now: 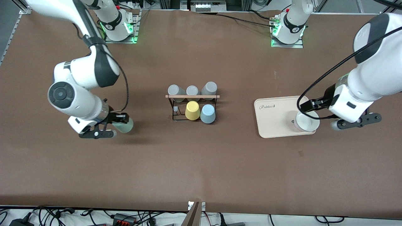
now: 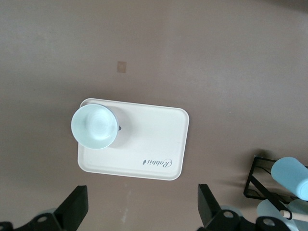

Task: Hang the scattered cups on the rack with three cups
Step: 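Carry the teal cup to the rack with the right gripper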

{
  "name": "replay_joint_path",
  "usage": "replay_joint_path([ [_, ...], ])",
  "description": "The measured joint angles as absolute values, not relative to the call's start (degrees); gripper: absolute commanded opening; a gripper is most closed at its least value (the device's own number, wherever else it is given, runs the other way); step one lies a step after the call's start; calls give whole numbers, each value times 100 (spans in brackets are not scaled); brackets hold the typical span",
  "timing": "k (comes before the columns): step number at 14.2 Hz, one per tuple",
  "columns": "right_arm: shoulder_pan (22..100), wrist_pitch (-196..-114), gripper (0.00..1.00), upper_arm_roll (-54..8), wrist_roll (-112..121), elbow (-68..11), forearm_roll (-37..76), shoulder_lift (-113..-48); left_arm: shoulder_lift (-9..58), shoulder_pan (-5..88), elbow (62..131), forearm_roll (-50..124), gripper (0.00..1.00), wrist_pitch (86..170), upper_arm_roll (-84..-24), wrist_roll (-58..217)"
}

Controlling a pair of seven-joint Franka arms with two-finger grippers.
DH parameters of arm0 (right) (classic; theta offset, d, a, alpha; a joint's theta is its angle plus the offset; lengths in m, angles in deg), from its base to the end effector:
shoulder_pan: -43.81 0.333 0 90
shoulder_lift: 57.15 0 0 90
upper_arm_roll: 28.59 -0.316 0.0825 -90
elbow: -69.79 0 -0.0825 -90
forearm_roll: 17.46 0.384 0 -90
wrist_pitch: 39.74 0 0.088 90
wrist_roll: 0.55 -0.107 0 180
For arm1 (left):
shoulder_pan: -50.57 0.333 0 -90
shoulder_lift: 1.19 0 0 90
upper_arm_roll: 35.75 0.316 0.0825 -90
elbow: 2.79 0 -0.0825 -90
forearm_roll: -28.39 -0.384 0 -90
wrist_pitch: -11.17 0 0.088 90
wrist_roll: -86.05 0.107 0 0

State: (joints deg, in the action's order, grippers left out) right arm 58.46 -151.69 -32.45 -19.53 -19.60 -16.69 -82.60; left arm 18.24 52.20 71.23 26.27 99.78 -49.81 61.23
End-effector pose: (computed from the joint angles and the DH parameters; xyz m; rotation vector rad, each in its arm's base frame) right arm 0.6425 0.2098 0.3857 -3.1167 0.0301 0.0938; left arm 0.6389 -0.1094 0.5539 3.1007 0.3522 -0.1326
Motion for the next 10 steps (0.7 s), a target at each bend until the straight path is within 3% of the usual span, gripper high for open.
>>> replay_joint_path([
  [2,6232,-15091,30,-3252,-2597,-1791,-1633,-8264,1749,5221,7374,2631,100,10029,-5000,6128],
  [5,6749,-14923,30,-3257,-3519,-1561,-1628,-8267,1260,5250,8416,2682,100,10724,-5019,6127],
  [7,7024,-14868,30,-3258,-4018,-1479,-1628,-8276,1020,5353,8762,2804,100,10926,-4962,6181],
  [10,7302,-14868,30,-3256,-4538,-1478,-1628,-8333,998,4830,8645,2923,100,10878,-4086,6584],
])
